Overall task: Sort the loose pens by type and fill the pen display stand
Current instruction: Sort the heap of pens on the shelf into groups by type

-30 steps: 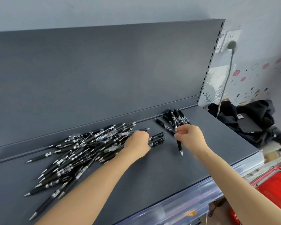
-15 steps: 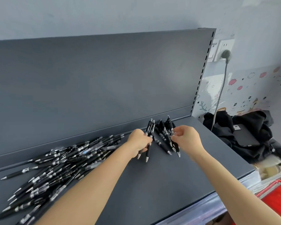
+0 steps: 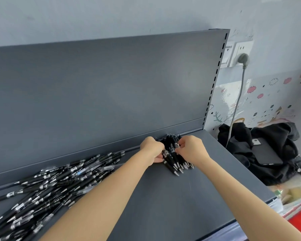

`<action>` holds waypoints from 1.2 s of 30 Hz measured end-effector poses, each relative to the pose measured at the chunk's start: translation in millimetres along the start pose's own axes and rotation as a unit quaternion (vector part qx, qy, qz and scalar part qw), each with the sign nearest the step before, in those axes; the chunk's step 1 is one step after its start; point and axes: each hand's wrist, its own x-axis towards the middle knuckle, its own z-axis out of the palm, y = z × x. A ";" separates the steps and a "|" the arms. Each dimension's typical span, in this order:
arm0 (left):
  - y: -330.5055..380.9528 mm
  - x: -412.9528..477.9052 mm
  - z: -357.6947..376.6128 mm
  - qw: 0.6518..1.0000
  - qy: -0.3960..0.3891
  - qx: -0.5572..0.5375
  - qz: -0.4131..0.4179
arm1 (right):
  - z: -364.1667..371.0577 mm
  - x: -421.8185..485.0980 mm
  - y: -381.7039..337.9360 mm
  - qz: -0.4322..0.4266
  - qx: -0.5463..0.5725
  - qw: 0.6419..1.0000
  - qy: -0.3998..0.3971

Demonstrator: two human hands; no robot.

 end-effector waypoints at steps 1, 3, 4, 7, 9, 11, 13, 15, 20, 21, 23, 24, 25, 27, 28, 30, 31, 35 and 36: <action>-1.5 1.6 -2.2 1.000 0.014 0.010 0.010 | -0.4 -0.8 0.3 -0.005 -0.007 1.000 0.001; -8.1 5.9 -7.0 0.997 0.043 0.047 0.040 | -1.1 -2.9 2.3 -0.018 -0.033 0.999 0.014; -12.8 7.3 -9.3 0.994 0.054 0.079 0.056 | -1.0 -3.4 4.1 -0.017 -0.052 0.998 0.019; -25.4 5.9 -10.8 0.990 0.020 0.116 0.082 | -0.4 -6.4 9.7 0.004 -0.047 0.999 -0.013; -28.4 1.1 -10.7 0.993 -0.018 0.077 0.086 | 3.9 -7.2 12.2 -0.004 -0.010 0.999 -0.047; -28.0 -3.0 -11.4 0.993 -0.038 0.065 0.092 | 7.9 -10.4 12.0 -0.016 -0.005 0.998 -0.055; -28.4 -6.2 -13.9 0.991 -0.048 0.073 0.099 | 9.6 -13.0 11.7 -0.024 -0.012 0.998 -0.053; -30.5 -10.5 -18.9 0.990 -0.045 0.085 0.103 | 10.1 -13.8 13.6 -0.023 -0.011 0.998 -0.049; -35.2 -21.9 -39.9 0.984 -0.053 0.111 0.131 | 13.7 -22.5 8.6 -0.025 -0.029 0.999 -0.026; -36.2 -26.7 -46.6 0.982 -0.054 0.116 0.140 | 14.6 -27.6 3.6 -0.043 -0.037 0.998 -0.013; -39.5 -36.1 -62.1 0.978 -0.047 0.126 0.160 | 19.2 -39.5 -9.4 -0.094 -0.046 0.995 0.010; -41.2 -40.0 -70.6 0.975 -0.038 0.137 0.172 | 23.0 -44.7 -15.8 -0.124 -0.050 0.991 0.017; -43.7 -43.6 -79.7 0.970 -0.026 0.156 0.186 | 27.0 -50.3 -22.6 -0.155 -0.057 0.986 0.017; -50.7 -53.5 -100.0 0.957 0.000 0.200 0.210 | 39.0 -61.1 -36.4 -0.205 -0.062 0.977 -0.003; -55.4 -59.6 -110.1 0.950 0.012 0.218 0.222 | 45.6 -66.9 -42.4 -0.224 -0.061 0.973 -0.018; -68.6 -72.3 -130.6 0.939 0.034 0.243 0.241 | 60.5 -78.9 -52.8 -0.255 -0.059 0.964 -0.047; -77.1 -78.5 -141.2 0.934 0.046 0.254 0.249 | 67.9 -85.4 -58.0 -0.264 -0.062 0.960 -0.062; -113.2 -95.2 -179.6 0.901 0.082 0.326 0.274 | 94.9 -104.9 -76.8 -0.318 -0.118 0.935 -0.106; -121.5 -98.3 -188.6 0.890 0.089 0.348 0.279 | 100.7 -109.1 -81.9 -0.339 -0.146 0.923 -0.113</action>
